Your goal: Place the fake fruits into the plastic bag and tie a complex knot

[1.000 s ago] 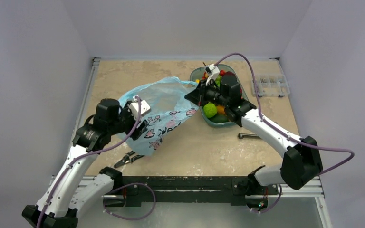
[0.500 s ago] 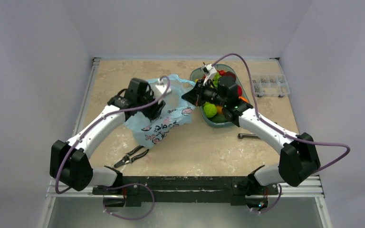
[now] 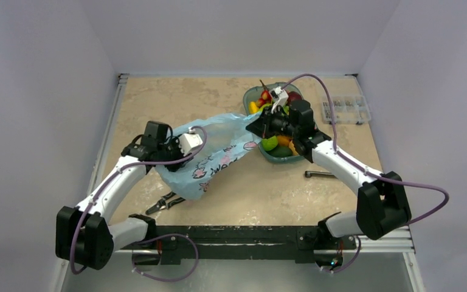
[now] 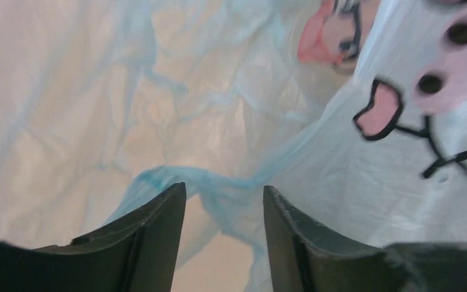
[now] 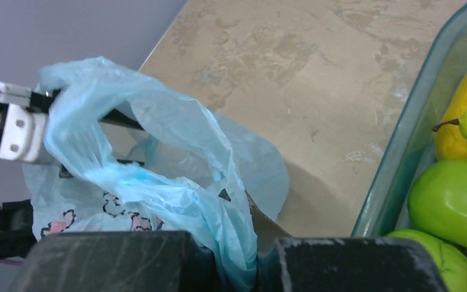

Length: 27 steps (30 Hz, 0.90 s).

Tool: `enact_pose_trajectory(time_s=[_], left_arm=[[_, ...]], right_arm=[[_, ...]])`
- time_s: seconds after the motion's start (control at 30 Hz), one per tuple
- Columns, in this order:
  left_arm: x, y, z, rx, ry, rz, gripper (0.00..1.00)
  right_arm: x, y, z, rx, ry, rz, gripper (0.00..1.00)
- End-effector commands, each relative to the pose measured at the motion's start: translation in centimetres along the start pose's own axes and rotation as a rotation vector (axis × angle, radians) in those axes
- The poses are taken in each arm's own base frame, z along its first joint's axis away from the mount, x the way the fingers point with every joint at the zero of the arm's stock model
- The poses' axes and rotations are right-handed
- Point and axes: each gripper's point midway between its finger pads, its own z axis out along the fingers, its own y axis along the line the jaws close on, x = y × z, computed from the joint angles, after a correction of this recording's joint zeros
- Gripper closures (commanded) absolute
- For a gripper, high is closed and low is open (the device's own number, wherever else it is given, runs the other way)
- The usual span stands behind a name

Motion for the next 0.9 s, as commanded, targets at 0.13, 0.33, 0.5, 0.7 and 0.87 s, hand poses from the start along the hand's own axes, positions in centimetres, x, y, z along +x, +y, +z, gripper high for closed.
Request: enact_pose_trajectory(time_s=[0.13,0.33,0.5,0.7,0.87], left_arm=[[-11.7,1.1,-3.8,0.115,-0.332,0.192,0.68],[-10.8,-1.6,-3.9,0.206,-0.364,0.332,0.73],[-9.1,-3.0,-3.3,0.235,-0.344,0.39,0.74],[-8.2,-5.1,-2.0,0.248,-0.313,0.478,0.73],[-7.7,-6.3,-0.9,0.243,-0.299,0.545,0.71]], right_arm=[[-0.5,3.7,-1.1,-0.129,0.106,-0.306,0.18],[-6.8,2.8,0.3,-0.056,0.078,-0.666,0.01],[-5.9,5.5,4.6,-0.281,0.151,-0.83,0.01],[-4.7,7.7,11.1,-0.364,0.197,-0.889,0.01],[-3.3,4.1,14.9,-0.327,0.284,-0.997,0.01]])
